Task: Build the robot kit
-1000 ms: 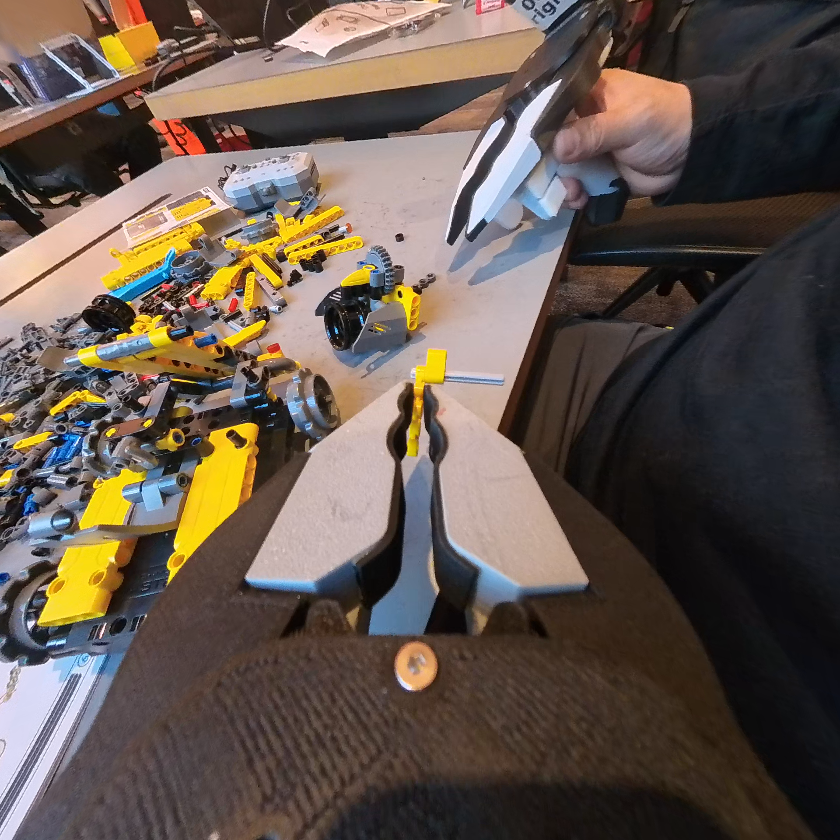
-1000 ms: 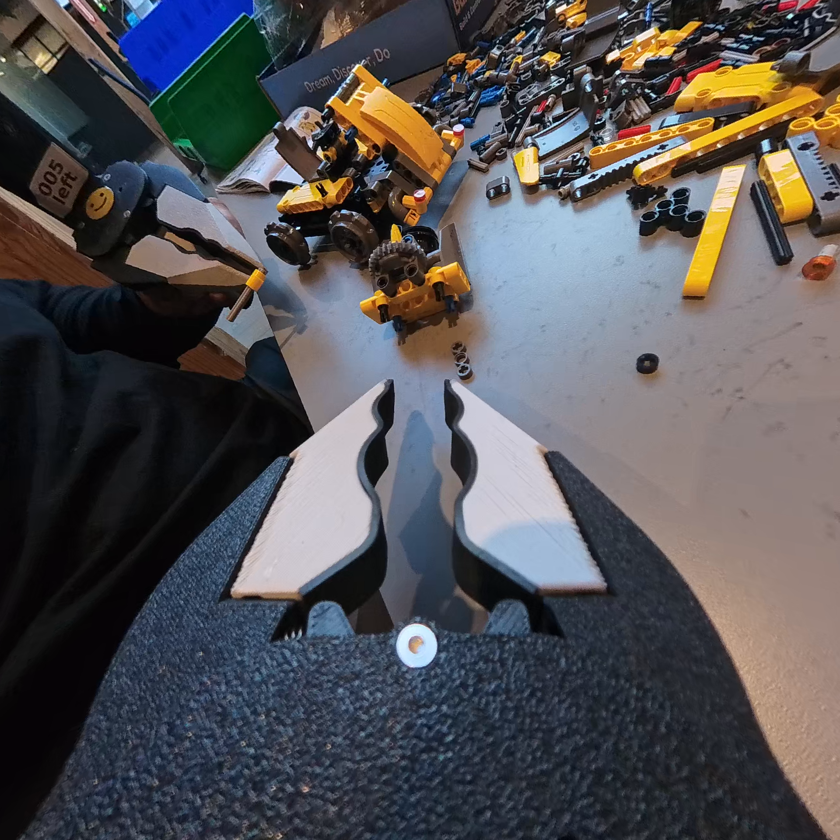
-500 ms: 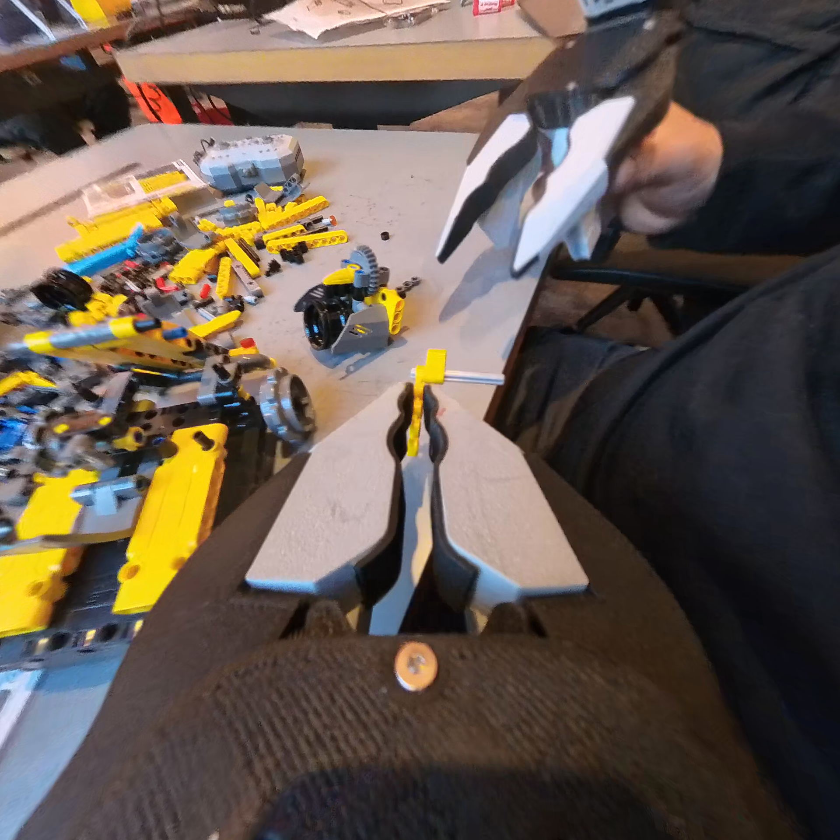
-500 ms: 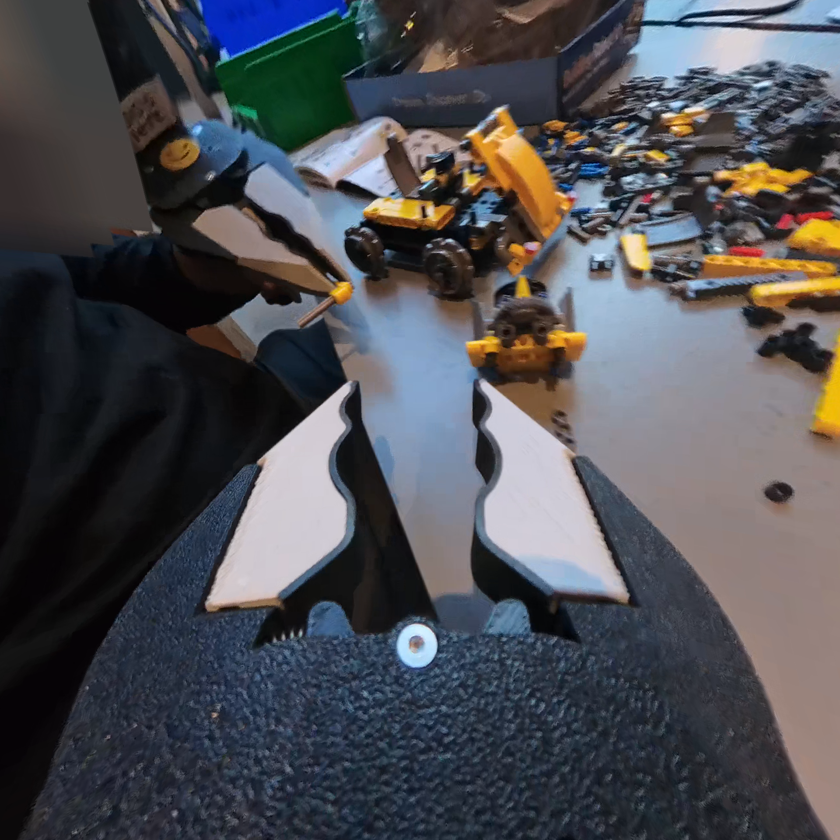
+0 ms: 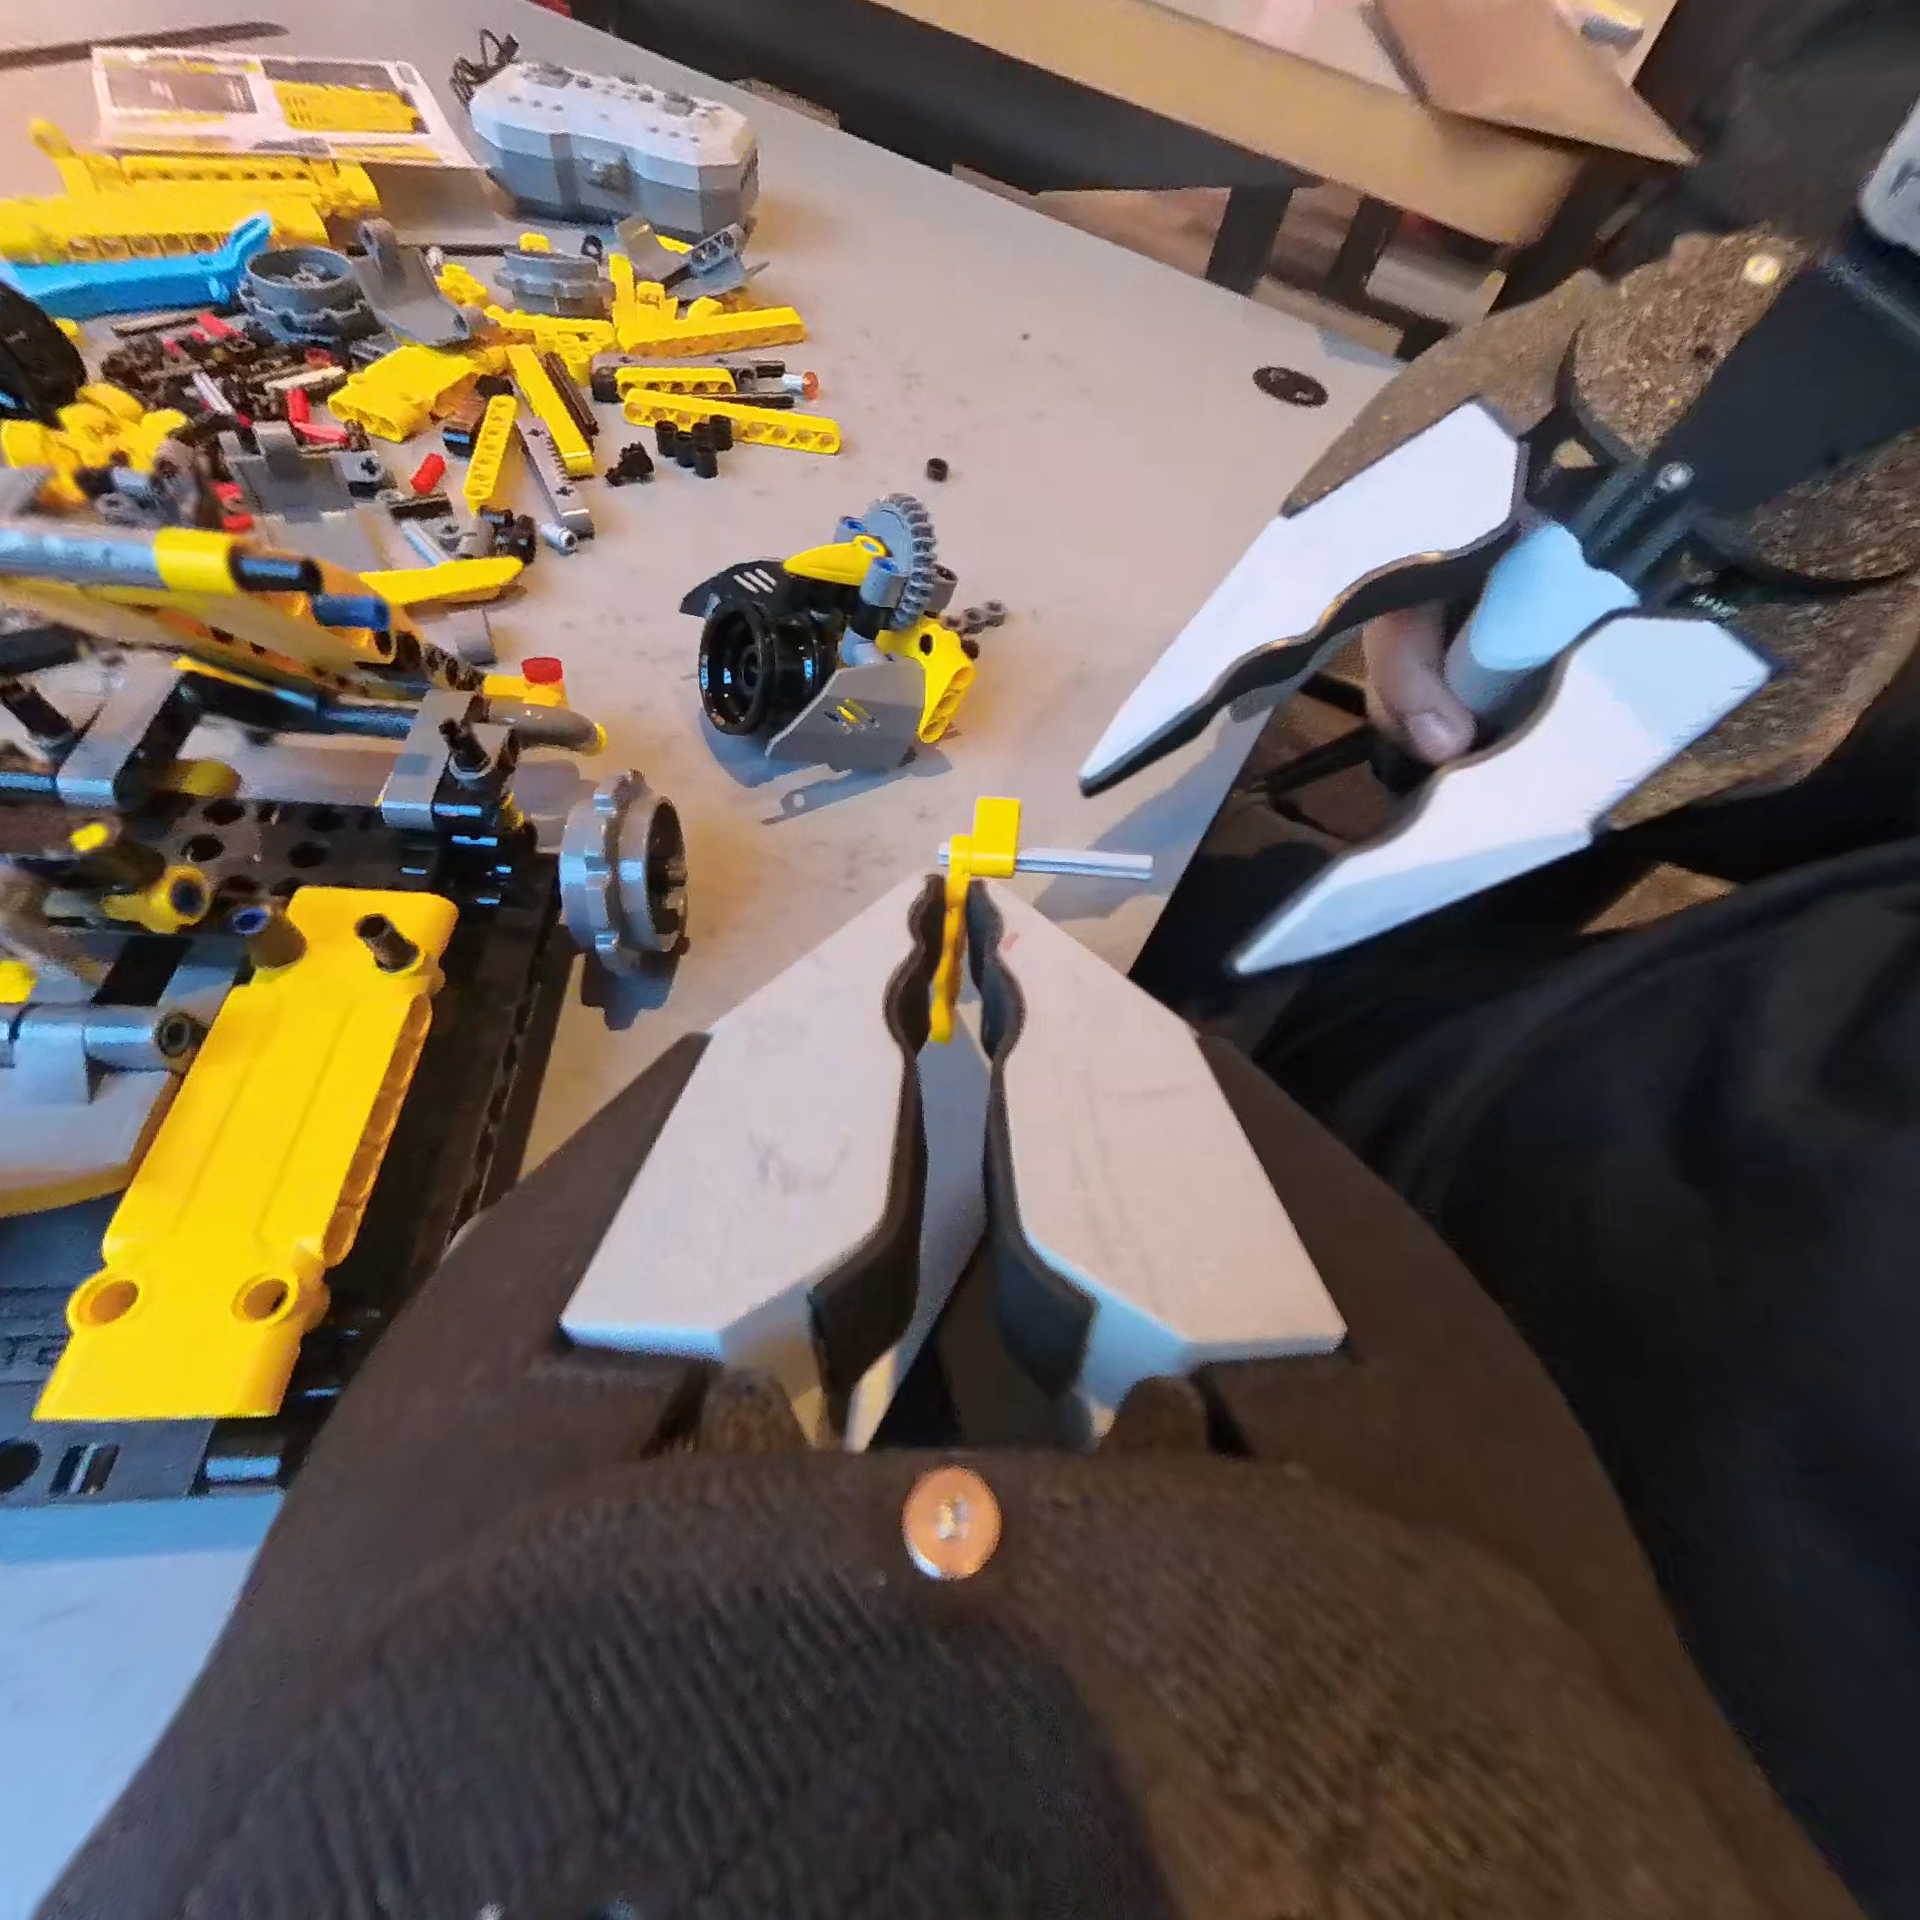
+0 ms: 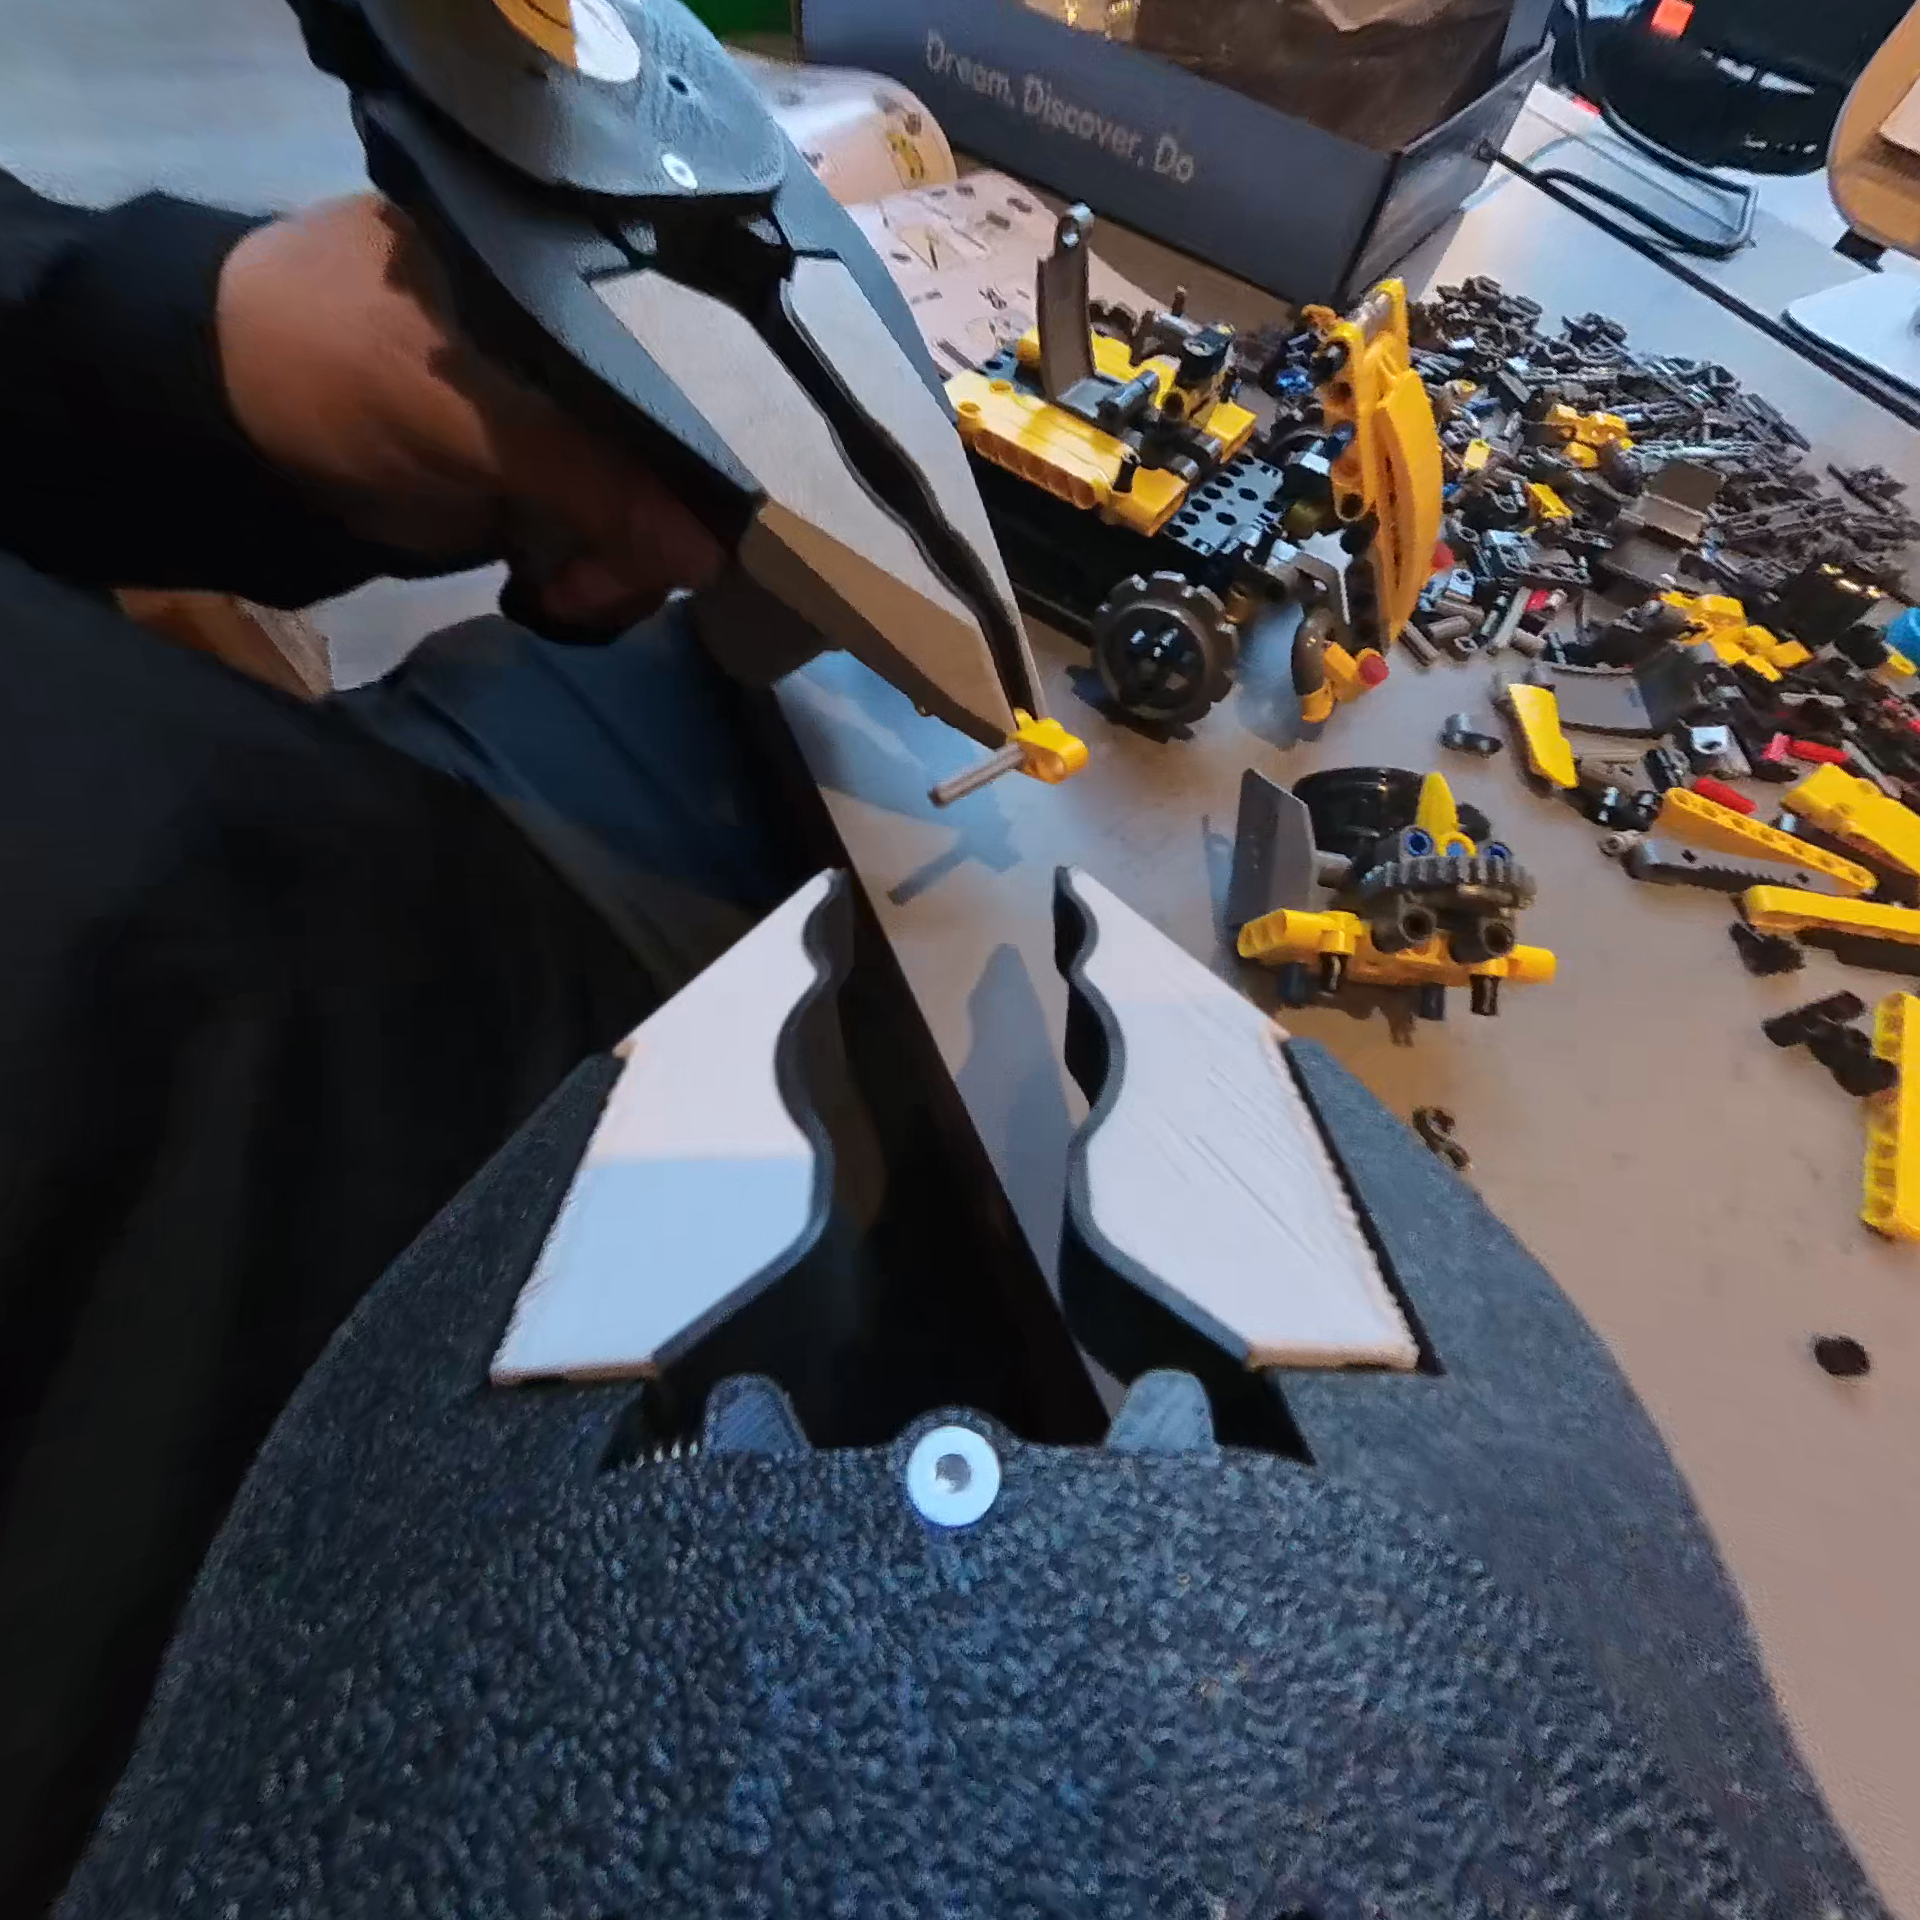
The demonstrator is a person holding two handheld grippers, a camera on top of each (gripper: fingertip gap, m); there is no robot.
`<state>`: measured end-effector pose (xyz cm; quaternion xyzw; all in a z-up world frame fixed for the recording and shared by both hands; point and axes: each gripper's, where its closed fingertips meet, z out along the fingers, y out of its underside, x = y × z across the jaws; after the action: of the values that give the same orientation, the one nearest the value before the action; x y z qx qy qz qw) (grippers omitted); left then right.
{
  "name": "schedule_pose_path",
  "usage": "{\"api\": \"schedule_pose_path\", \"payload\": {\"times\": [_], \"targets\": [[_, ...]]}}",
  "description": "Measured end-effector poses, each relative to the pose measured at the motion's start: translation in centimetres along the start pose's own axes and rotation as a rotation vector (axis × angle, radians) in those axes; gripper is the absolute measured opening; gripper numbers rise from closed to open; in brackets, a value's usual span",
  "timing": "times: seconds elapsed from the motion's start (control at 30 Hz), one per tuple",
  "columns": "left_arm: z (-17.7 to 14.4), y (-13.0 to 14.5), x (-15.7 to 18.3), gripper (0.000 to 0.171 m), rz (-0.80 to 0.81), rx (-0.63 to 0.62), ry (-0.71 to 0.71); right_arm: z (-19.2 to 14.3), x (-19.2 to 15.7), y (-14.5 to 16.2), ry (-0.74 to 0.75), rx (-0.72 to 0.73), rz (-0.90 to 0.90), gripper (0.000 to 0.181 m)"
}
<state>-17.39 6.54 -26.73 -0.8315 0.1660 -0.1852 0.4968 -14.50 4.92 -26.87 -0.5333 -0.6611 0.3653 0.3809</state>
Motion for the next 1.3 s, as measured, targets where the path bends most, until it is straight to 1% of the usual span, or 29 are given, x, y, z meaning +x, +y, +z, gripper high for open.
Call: {"api": "schedule_pose_path", "payload": {"times": [0.1, 0.17, 0.23, 0.3, 0.4, 0.43, 0.57, 0.67, 0.8, 0.9, 0.97, 1.0, 1.07, 1.17, 1.3], "targets": [[-0.2, 0.1, 0.7, 0.001, 0.134, -0.013, 0.012, 0.4, -0.8, -0.2, -0.036, 0.004, 0.001, 0.054], [-0.4, 0.5, 1.1, 0.001, 0.196, -0.041, 0.025, 0.4, -1.2, -0.2, -0.085, 0.006, 0.026, 0.056], [-0.4, 1.1, 1.4, 0.001, 0.194, -0.071, 0.036, 0.2, -1.6, -0.7, -0.148, 0.033, 0.077, 0.059], [-0.7, 1.4, 2.4, 0.001, 0.143, -0.079, 0.101, -0.2, -2.4, -1.6, -0.230, 0.075, 0.124, 0.058], [-1.6, 0.8, 4.5, 0.001, 0.108, -0.022, 0.218, -0.7, -3.6, -2.5, -0.311, 0.122, 0.155, 0.055], [-2.0, 0.6, 5.0, 0.001, 0.117, -0.001, 0.240, -0.8, -3.8, -2.5, -0.317, 0.127, 0.145, 0.051], [-2.8, 0.3, 5.3, 0.001, 0.200, 0.029, 0.232, -1.2, -4.5, -2.4, -0.322, 0.136, 0.089, 0.042], [-3.0, -0.2, 5.3, 0.001, 0.222, 0.041, 0.228, -1.6, -4.6, -3.0, -0.316, 0.166, 0.071, 0.041], [-2.9, -0.9, 5.4, 0.001, 0.179, 0.051, 0.239, -1.9, -4.1, -3.5, -0.289, 0.183, 0.060, 0.042], [-2.8, -1.4, 5.4, 0.001, 0.089, 0.058, 0.258, -2.3, -3.8, -4.3, -0.314, 0.214, 0.120, 0.040], [-2.8, -1.9, 5.1, 0.001, -0.027, 0.061, 0.277, -2.5, -3.4, -4.8, -0.332, 0.233, 0.170, 0.046], [-2.9, -2.2, 4.8, 0.001, -0.094, 0.071, 0.279, -2.6, -3.3, -5.1, -0.334, 0.245, 0.186, 0.052], [-3.1, -2.7, 4.5, 0.001, -0.233, 0.091, 0.325, -2.8, -3.0, -5.7, -0.335, 0.260, 0.205, 0.060], [-3.6, -3.6, 4.3, 0.001, -0.421, 0.141, 0.409, -3.2, -2.4, -6.4, -0.324, 0.283, 0.231, 0.061], [-3.9, -4.1, 4.4, 0.000, -0.560, 0.170, 0.486, -3.8, -1.8, -7.0, -0.317, 0.306, 0.258, 0.063]]}}
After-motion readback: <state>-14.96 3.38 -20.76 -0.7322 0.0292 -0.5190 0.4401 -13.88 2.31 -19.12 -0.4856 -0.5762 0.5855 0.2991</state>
